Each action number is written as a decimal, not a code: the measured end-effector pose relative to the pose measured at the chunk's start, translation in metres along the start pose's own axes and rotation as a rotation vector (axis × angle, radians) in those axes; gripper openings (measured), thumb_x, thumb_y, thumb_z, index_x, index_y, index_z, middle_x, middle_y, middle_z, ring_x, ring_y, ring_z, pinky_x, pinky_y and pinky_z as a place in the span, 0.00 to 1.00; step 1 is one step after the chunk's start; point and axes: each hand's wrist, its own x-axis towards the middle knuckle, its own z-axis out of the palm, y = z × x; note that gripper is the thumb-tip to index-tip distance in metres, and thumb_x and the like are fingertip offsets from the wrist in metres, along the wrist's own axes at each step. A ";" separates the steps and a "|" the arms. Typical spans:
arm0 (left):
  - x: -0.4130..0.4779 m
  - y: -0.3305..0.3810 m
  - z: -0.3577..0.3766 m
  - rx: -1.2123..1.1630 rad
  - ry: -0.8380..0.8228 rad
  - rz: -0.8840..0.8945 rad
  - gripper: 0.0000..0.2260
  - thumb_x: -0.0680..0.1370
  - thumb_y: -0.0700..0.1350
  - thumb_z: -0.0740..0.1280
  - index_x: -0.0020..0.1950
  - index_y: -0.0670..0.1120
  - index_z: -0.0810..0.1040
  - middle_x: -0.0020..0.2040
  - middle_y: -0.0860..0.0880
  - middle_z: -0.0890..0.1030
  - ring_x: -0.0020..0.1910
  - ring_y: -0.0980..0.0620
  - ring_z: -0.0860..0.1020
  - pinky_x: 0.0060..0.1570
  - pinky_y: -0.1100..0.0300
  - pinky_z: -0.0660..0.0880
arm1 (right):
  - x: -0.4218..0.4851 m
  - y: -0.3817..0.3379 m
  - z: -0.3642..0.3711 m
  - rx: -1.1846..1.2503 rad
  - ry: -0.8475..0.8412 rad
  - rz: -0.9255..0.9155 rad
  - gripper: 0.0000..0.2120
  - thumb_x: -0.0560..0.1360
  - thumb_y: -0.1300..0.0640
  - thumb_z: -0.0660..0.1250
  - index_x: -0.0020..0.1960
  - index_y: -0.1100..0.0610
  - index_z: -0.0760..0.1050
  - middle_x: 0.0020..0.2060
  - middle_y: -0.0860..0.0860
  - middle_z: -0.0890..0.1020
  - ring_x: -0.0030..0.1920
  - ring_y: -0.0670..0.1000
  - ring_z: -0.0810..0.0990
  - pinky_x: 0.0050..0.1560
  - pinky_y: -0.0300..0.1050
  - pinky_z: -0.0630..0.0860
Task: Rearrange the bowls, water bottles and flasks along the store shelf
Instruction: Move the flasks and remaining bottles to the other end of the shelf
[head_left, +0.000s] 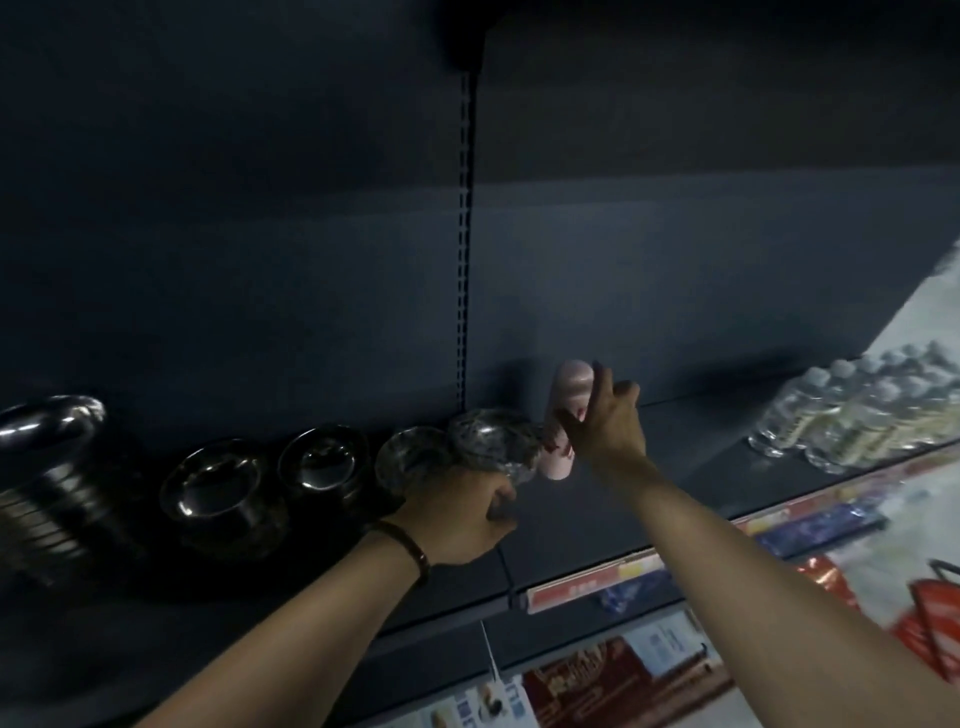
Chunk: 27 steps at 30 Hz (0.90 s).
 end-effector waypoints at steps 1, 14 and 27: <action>0.003 0.004 0.002 0.004 0.002 -0.007 0.16 0.80 0.55 0.73 0.66 0.51 0.82 0.60 0.53 0.86 0.59 0.54 0.83 0.61 0.56 0.80 | 0.012 0.001 -0.001 0.004 0.011 -0.006 0.45 0.76 0.43 0.76 0.83 0.46 0.54 0.69 0.61 0.65 0.66 0.67 0.74 0.59 0.61 0.80; 0.012 0.008 0.006 -0.012 0.014 -0.060 0.17 0.79 0.59 0.73 0.66 0.55 0.80 0.55 0.56 0.86 0.53 0.57 0.83 0.57 0.53 0.82 | 0.052 0.027 0.018 0.121 -0.089 -0.123 0.31 0.77 0.50 0.75 0.74 0.41 0.65 0.59 0.60 0.80 0.56 0.65 0.82 0.50 0.53 0.79; -0.032 -0.026 -0.034 -0.127 0.059 -0.136 0.17 0.81 0.55 0.72 0.69 0.54 0.77 0.61 0.54 0.84 0.53 0.57 0.84 0.60 0.55 0.81 | 0.008 -0.052 -0.054 0.086 -0.157 -0.471 0.33 0.73 0.45 0.77 0.75 0.37 0.71 0.61 0.48 0.83 0.55 0.54 0.84 0.58 0.50 0.81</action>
